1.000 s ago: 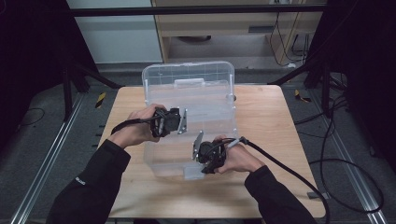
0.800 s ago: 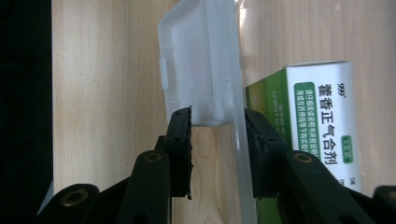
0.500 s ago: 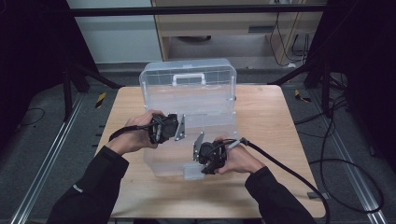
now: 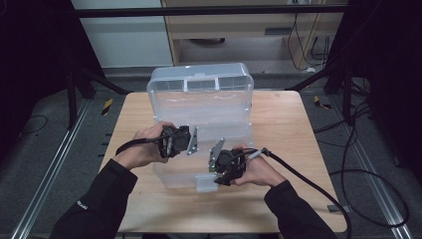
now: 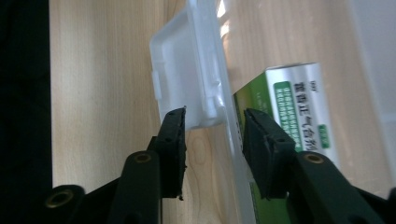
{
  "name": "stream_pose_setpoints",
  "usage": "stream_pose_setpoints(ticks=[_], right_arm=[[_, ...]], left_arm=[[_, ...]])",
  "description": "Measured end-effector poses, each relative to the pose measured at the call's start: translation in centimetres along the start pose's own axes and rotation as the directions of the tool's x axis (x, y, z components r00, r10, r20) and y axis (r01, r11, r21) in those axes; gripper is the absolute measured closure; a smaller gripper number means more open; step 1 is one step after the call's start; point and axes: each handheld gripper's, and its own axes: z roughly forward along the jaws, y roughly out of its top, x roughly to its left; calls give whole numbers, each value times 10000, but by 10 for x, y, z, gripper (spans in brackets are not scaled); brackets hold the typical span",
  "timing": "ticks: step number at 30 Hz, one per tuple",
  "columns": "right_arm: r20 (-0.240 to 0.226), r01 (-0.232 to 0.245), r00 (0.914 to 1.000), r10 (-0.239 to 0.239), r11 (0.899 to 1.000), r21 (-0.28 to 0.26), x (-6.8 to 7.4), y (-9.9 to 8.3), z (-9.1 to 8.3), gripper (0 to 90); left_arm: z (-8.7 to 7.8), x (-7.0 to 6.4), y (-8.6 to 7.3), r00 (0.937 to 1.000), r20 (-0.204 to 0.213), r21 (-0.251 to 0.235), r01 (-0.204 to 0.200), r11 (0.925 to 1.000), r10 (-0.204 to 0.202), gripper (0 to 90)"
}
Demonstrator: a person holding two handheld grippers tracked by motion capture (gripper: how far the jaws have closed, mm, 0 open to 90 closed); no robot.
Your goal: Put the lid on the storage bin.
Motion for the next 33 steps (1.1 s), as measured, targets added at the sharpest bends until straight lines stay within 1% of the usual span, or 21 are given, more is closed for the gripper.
stream_pose_setpoints(ticks=[2,4,7,8,9,12,13,14,15,16,17,19,20,21,22,24,25,26,27,32,33], right_arm=[[44,-167,9998,169,9995,-284,2,-2,-7,584],[111,-315,9994,320,9986,-430,4,-4,-13,583],[386,-647,9969,678,9949,-777,4,-8,-23,607],[468,-825,9951,871,9923,-919,5,-10,-26,618],[414,-892,9948,935,9915,-945,5,-10,-28,625],[553,-1260,9895,1334,9847,-1203,7,-11,-36,660],[584,-1450,9863,1543,9797,-1387,7,-12,-39,676],[709,-1761,9795,1886,9722,-1542,7,-13,-42,696],[852,-1930,9742,2088,9673,-1645,7,-15,-44,723],[902,-2310,9639,2504,9554,-1841,5,-17,-48,739],[852,-2525,9581,2736,9466,-2005,4,-19,-50,753],[805,-3008,9412,3282,9221,-2433,2,-24,-57,787],[763,-3141,9358,3443,9121,-2635,1,-27,-60,799],[653,-3393,9261,3716,8961,-2863,1,-30,-63,808],[683,-3541,9186,3893,8874,-2951,0,-33,-66,822],[802,-3595,9124,4014,8795,-3117,0,-37,-70,849],[865,-3693,9054,4156,8717,-3222,0,-39,-74,863],[793,-3718,9048,4185,8669,-3321,0,-40,-75,878],[765,-3770,9010,4269,8581,-3487,1,-41,-77,887],[848,-3926,8868,4542,8375,-3801,0,-48,-84,900],[760,-3964,8861,4572,8326,-3868,-1,-49,-84,900]], left_arm=[[0,0,1,10000,-25,34,9,10000,-9,813],[0,-1,2,10000,-52,177,3,9998,-2,812],[0,-1,2,10000,-63,191,49,9998,-48,812],[0,-1,2,10000,-75,184,65,9998,-64,812],[0,-1,2,9999,-94,200,62,9998,-60,812],[0,-3,3,9999,-141,225,76,9997,-72,812],[-1,-3,3,9999,-155,295,0,9996,5,812],[-1,-3,3,9999,-157,249,49,9997,-45,812],[-1,-4,2,9999,-148,237,60,9997,-57,811],[-1,-4,2,9999,-144,234,69,9997,-66,811],[-1,-4,3,9999,-141,239,81,9997,-78,811],[-1,-4,3,9998,-152,260,88,9996,-84,810],[-1,-4,3,9999,-148,284,90,9996,-86,811],[-1,-4,3,9999,-143,295,92,9995,-88,810],[-1,-4,3,9999,-138,295,108,9995,-104,810],[-1,-4,4,9999,-165,374,44,9993,-38,810],[-1,-5,4,9998,-170,383,43,9993,-36,810],[-1,-5,4,9998,-175,400,39,9992,-32,810],[-1,-5,4,9998,-179,405,49,9992,-42,809],[-1,-6,5,9998,-174,380,90,9992,-83,809],[-1,-6,5,9999,-166,412,45,9991,-38,809]])
